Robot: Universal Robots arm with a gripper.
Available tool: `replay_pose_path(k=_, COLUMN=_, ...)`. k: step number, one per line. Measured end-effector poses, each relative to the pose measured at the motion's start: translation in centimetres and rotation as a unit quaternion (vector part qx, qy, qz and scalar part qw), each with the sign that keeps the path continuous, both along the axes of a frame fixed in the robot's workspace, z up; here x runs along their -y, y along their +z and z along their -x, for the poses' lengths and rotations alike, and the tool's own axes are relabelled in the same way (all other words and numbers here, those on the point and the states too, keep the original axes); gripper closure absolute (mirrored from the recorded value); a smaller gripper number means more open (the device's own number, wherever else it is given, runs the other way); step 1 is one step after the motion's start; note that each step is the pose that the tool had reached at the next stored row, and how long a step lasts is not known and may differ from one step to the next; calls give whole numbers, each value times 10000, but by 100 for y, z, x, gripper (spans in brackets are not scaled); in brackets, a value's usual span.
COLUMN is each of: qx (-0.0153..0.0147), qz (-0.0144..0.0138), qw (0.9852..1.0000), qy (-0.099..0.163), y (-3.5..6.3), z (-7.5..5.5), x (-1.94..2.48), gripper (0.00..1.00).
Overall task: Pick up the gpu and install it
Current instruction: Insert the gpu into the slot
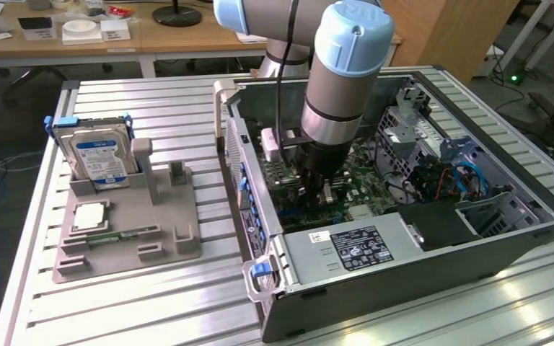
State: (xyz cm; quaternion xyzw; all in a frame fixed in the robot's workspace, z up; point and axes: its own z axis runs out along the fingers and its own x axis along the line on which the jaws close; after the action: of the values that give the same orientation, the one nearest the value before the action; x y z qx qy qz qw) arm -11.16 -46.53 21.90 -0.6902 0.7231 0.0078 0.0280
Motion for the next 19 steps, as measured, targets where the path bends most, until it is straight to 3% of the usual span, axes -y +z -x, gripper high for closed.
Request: replay_pose_path(k=19, qx=0, qz=0, qw=10000, qy=0, y=-16, z=12, x=0, gripper=71)
